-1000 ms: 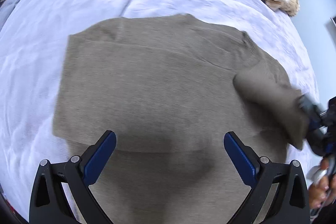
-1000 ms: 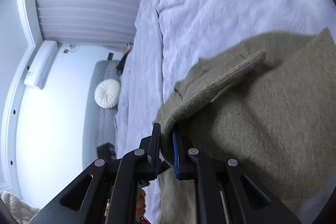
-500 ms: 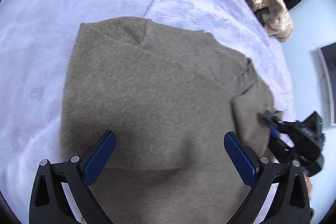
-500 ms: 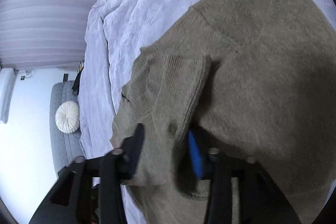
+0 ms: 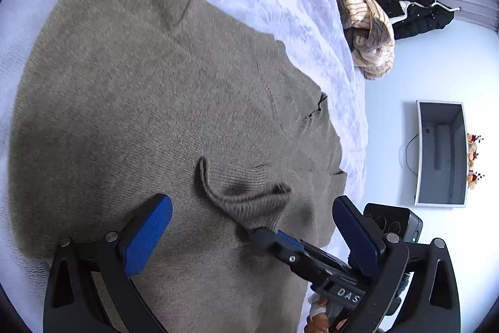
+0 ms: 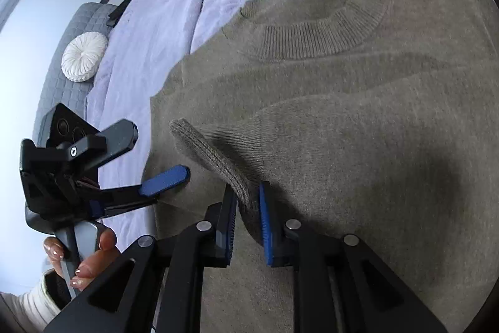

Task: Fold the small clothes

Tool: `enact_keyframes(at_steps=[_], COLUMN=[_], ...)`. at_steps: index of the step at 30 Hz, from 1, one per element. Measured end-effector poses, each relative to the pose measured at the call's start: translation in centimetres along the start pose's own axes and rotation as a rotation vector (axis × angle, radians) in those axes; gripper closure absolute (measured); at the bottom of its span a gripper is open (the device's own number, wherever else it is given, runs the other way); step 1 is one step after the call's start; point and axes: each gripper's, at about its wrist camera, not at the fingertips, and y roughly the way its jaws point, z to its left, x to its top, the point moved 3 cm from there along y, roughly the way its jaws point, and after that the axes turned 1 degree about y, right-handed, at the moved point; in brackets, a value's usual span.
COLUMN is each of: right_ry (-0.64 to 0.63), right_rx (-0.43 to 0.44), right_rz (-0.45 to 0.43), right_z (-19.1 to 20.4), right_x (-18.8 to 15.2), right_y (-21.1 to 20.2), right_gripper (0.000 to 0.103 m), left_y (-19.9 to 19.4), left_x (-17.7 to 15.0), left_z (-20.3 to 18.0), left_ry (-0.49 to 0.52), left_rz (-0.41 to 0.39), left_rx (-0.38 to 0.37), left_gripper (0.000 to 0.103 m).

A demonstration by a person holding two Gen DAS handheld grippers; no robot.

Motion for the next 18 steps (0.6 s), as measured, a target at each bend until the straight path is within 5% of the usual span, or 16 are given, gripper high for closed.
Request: enact_keyframes(at_steps=[3,5,9,15,17,18], right_ry=[0.039,0.062,0.118,0.367,0.466,0.519], right_rx=[0.01,0.023,0.013,0.022,0.041,0.058], right_rz=[0.014,0.002,-0.032,-0.14,-0.201,-0.24], right_z=[-0.9,-1.9,-4.6,-12.0,-13.8,-15.0], right_x=[-1.2,-2.0,-3.7,-7.5,-7.6,-7.9], right_y=[-0.7,-2.0,-5.3,-10.7,-11.6,-12.3], right_gripper=[0.07,0.043,0.043,0.041,0.04,0.04], left_y=[0.9,1.4,2.2,3.2,3.2,3.4], left_x=[0.0,0.0,-0.7,-1.2,-1.1,-1.1], left_z=[-0.5,-0.8,-1.2,-1.9,-2.0,-2.0], left_ry=[0.022,0.025,0.055,0.098,0.101,0.102], left_rz=[0.009,0.017,0.051,0.08,0.069,0.073], left_rx=[0.034,0.041,0.072,0.133,0.159,0.168], left_gripper=[0.0,0.0,0.0,0.002,0.021,0.042])
